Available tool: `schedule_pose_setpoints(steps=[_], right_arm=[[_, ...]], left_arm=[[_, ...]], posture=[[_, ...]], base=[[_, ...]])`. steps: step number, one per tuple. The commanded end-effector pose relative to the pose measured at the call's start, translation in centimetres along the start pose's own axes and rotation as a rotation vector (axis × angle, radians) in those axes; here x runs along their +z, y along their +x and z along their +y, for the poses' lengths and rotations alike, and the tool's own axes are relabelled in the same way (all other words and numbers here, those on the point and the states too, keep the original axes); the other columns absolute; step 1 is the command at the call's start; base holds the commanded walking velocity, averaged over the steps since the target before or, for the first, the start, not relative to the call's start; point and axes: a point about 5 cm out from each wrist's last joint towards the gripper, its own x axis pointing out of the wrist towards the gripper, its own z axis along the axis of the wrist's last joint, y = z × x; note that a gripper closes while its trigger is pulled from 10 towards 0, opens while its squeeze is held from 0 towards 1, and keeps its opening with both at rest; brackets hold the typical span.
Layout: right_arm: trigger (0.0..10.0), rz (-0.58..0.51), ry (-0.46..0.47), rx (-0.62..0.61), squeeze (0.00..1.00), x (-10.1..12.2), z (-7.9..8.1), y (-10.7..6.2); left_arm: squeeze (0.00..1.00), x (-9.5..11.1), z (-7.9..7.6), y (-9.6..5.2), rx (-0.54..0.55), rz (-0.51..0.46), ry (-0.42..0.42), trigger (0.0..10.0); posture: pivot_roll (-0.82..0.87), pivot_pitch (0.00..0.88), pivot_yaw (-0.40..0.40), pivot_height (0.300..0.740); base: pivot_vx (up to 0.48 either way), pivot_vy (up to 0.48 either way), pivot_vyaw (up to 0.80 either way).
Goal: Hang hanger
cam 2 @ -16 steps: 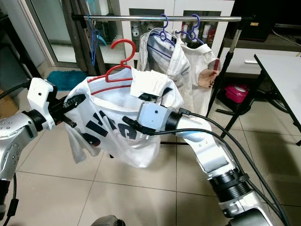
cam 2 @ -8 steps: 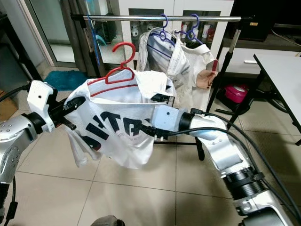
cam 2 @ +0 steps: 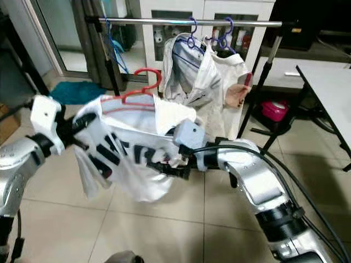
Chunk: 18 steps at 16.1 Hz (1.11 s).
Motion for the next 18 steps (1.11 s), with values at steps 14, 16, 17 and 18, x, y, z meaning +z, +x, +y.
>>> schedule_pose_setpoints(steps=[14,16,17,18], right_arm=[[10.0,0.091,-0.451,-0.324,0.0,1.7,-3.1,1.2],[10.0,0.072,-0.711,-0.437,0.0,2.6,-3.3,1.4],[10.0,0.006,-0.587,-0.463,0.0,2.7,-3.0,1.5],[10.0,-0.029,-0.429,-0.468,0.0,2.2,-2.8,1.3]], left_arm=[[0.0,0.0,-1.6,1.3,-0.01,0.079,0.273,0.0],[0.0,-0.4,-2.9,1.9,-0.048,0.075,0.214,0.0],[0.0,-0.2,-3.4,2.1,-0.055,0.046,0.179,0.0],[0.0,0.0,-3.6,2.2,-0.051,0.024,0.164,0.0]], posture=[[-0.02,0.0,0.043,0.74],[-0.02,0.0,0.043,0.74],[-0.02,0.0,0.045,0.74],[-0.02,0.0,0.044,0.74]], base=[[0.0,0.0,0.0],[0.0,0.0,0.0],[0.0,0.0,0.0],[0.0,0.0,0.0]])
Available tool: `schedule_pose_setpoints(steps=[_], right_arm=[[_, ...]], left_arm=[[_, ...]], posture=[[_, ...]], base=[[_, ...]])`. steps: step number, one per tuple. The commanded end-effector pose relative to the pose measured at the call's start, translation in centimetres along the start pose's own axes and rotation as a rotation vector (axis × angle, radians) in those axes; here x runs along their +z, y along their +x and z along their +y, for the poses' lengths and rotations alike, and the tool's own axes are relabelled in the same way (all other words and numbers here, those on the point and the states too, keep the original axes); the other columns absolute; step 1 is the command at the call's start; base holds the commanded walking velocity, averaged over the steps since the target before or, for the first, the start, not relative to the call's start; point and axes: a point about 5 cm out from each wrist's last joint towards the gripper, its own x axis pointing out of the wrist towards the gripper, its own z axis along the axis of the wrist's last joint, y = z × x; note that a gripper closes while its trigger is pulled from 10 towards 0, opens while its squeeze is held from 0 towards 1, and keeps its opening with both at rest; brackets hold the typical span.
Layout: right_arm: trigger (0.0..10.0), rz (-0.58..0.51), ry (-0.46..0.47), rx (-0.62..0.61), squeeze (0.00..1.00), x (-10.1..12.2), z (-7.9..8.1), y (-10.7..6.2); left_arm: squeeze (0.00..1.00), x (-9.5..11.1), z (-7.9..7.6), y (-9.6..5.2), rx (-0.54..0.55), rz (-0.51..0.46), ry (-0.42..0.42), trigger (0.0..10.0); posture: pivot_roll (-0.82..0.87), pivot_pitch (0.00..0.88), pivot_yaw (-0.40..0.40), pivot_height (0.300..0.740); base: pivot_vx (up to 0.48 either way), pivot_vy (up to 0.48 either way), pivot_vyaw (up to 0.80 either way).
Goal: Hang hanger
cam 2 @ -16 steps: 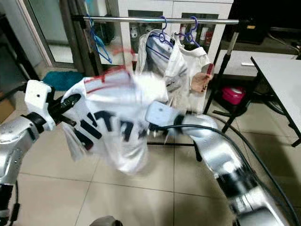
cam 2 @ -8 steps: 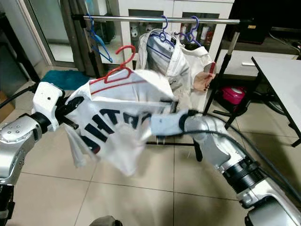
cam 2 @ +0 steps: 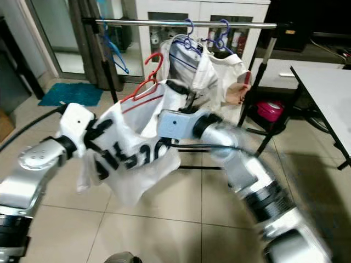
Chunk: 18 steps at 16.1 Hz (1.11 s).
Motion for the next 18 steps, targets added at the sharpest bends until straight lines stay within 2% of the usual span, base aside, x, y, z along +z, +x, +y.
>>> schedule_pose_setpoints(steps=[1,2,3,4,5,6,7,8,10,12,14,16,18], right_arm=[[10.0,0.025,0.101,0.017,0.0,-0.8,-0.3,-0.6],[10.0,0.02,0.231,0.02,0.0,-1.3,0.2,-1.1],[10.0,-0.009,0.423,-0.015,0.0,-1.8,0.2,-1.7],[10.0,-0.012,0.455,-0.02,0.0,-2.3,-0.2,-2.1],[10.0,-0.022,0.458,-0.022,0.0,-2.4,-0.6,-2.4],[10.0,-0.042,0.483,-0.038,0.0,-2.7,-1.8,-2.7],[10.0,-0.066,0.51,-0.059,0.0,-2.9,-3.6,-3.0],[10.0,-0.095,0.51,-0.034,0.0,-2.9,-5.0,-3.4],[10.0,-0.179,0.495,0.12,0.0,-2.2,-6.7,-4.3],[10.0,-0.234,0.497,0.271,0.0,-1.5,-7.0,-4.5],[10.0,-0.245,0.513,0.343,0.0,-1.3,-6.8,-4.2],[10.0,-0.274,0.528,0.489,0.0,-0.9,-5.8,-3.8],[10.0,-0.301,0.555,0.553,0.0,-0.5,-5.4,-3.3]], left_arm=[[0.0,1.0,0.5,-0.2,0.024,-0.057,0.012,0.0],[0.0,1.2,0.7,-0.4,0.016,-0.083,0.005,0.0],[0.0,1.5,0.8,-1.0,-0.019,-0.131,-0.022,0.0],[0.0,1.6,1.1,-1.5,-0.05,-0.156,-0.031,0.0],[0.0,1.6,1.3,-1.9,-0.062,-0.167,-0.04,0.0],[0.0,1.6,1.8,-2.5,-0.092,-0.185,-0.049,0.0],[0.0,1.6,2.3,-3.4,-0.151,-0.196,-0.054,0.0],[0.0,1.5,2.7,-4.2,-0.216,-0.183,-0.059,0.0],[0.0,0.8,3.8,-5.8,-0.337,-0.123,-0.05,0.0],[0.0,1.2,4.2,-6.7,-0.459,-0.102,-0.052,0.0],[0.0,1.7,4.1,-7.0,-0.537,-0.116,-0.051,0.0],[0.0,2.0,3.7,-7.3,-0.623,-0.103,-0.022,0.0],[0.0,2.0,3.4,-7.4,-0.686,-0.074,0.006,0.0]], posture=[[-0.02,0.0,0.044,0.74],[-0.02,0.0,0.04,0.74],[-0.02,0.0,0.033,0.74],[-0.02,0.0,0.032,0.74],[-0.02,0.0,0.033,0.74],[-0.03,0.0,0.035,0.74],[-0.03,0.0,0.035,0.74],[-0.03,0.0,0.032,0.74],[-0.03,0.0,0.032,0.74],[-0.02,0.0,0.036,0.74],[-0.02,0.0,0.036,0.74],[-0.02,0.0,0.037,0.74],[-0.02,0.0,0.036,0.74]], base=[[0.0,0.0,0.0],[0.0,0.0,0.0],[0.0,0.0,0.0],[0.0,0.0,0.0],[0.0,0.0,0.0],[0.0,0.0,0.0],[0.0,0.0,0.0],[0.0,0.0,0.0],[0.0,0.0,0.0],[0.0,0.0,0.0],[0.0,0.0,0.0],[0.0,0.0,0.0],[0.0,0.0,0.0]])
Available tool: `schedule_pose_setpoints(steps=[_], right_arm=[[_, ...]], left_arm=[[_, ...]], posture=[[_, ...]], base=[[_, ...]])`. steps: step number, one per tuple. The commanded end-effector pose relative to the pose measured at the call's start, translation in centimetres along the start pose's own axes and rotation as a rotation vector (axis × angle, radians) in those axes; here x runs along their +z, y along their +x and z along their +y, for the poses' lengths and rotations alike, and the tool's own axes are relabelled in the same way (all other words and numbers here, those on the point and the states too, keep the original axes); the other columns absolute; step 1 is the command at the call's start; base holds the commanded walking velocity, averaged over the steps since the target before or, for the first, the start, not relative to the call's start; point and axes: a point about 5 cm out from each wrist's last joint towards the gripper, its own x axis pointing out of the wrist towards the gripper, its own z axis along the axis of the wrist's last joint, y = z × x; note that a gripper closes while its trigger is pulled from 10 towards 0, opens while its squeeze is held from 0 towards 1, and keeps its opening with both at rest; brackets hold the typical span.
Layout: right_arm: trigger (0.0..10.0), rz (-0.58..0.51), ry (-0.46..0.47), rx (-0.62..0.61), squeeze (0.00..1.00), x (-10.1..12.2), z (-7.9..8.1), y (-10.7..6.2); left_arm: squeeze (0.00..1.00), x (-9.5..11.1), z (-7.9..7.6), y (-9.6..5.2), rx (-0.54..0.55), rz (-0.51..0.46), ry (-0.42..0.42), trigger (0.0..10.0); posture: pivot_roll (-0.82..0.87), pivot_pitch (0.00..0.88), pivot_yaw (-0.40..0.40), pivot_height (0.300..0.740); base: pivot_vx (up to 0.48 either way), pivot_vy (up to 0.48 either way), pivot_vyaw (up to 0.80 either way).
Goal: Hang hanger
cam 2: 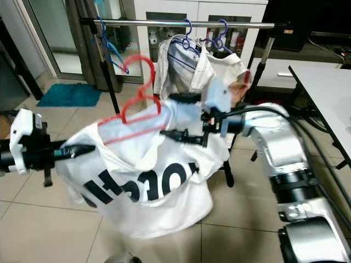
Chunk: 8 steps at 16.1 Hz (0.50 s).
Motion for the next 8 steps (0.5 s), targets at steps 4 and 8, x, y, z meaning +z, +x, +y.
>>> schedule_pose_setpoints(steps=[4,8], right_arm=[[10.0,-0.03,-0.023,0.069,0.0,1.5,-0.9,0.3],[10.0,-0.02,-0.002,0.158,0.0,1.6,-0.2,0.2]], left_arm=[[0.0,0.6,0.4,-0.7,-0.016,0.03,0.067,0.0],[0.0,0.5,0.0,-0.6,-0.056,0.053,0.08,0.0]], posture=[[-0.01,0.0,0.025,0.74],[-0.02,0.0,0.025,0.74]], base=[[0.0,0.0,0.0],[0.0,0.0,0.0]])
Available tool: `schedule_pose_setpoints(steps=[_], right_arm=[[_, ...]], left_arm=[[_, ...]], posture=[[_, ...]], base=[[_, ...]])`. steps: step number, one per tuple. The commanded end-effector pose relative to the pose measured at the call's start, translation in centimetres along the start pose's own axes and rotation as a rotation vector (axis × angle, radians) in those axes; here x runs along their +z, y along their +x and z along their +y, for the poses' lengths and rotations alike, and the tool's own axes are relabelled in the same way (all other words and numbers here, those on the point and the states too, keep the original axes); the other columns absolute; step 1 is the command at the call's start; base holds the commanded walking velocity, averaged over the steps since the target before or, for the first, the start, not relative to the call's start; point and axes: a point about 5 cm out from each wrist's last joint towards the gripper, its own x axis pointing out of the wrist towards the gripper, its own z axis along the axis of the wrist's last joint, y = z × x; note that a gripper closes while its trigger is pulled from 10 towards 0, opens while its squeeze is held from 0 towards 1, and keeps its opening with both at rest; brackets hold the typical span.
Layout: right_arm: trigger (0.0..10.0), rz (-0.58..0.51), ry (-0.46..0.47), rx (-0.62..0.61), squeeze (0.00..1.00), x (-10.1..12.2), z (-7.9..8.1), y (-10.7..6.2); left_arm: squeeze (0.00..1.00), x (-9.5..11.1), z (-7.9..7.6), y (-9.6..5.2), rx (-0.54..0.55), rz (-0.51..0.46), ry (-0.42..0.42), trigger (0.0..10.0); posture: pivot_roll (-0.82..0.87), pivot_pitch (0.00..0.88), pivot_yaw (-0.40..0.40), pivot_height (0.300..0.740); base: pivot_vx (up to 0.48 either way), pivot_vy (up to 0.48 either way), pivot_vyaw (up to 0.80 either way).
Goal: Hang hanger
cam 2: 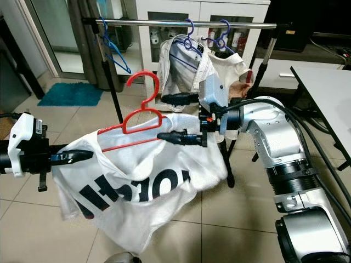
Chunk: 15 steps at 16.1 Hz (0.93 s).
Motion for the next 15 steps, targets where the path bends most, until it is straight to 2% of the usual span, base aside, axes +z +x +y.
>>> schedule_pose_setpoints(steps=[1,2,3,4,6,15], right_arm=[[8.6,-0.001,-0.016,0.042,0.0,0.5,0.2,0.3],[2.1,0.001,-0.007,0.064,0.0,0.4,0.4,0.8],[0.0,0.006,0.002,0.074,0.0,0.3,0.4,1.1],[0.0,0.017,0.03,0.087,0.0,-0.1,0.5,1.9],[0.0,0.012,0.053,0.098,0.0,-0.2,0.6,2.1],[0.0,0.021,0.136,0.109,0.0,-0.7,1.1,2.4]], left_arm=[[0.0,0.7,-0.1,0.0,-0.019,0.009,0.046,0.0],[0.0,0.8,-0.1,0.3,-0.026,0.007,0.056,0.0],[0.0,0.9,-0.1,0.4,-0.03,0.006,0.061,0.0],[0.0,1.0,-0.1,0.7,-0.032,0.0,0.067,0.0],[0.0,1.0,0.0,0.7,-0.02,-0.006,0.072,0.0],[0.0,1.1,0.3,0.6,0.029,-0.039,0.072,0.0]], posture=[[-0.02,0.0,0.025,0.74],[-0.02,0.0,0.024,0.74],[-0.02,0.0,0.023,0.74],[-0.01,0.0,0.021,0.74],[-0.01,0.0,0.019,0.74],[-0.01,0.0,0.011,0.74]], base=[[0.0,0.0,0.0],[0.0,0.0,0.0],[0.0,0.0,0.0],[0.0,0.0,0.0],[0.0,0.0,0.0],[0.0,0.0,0.0]])
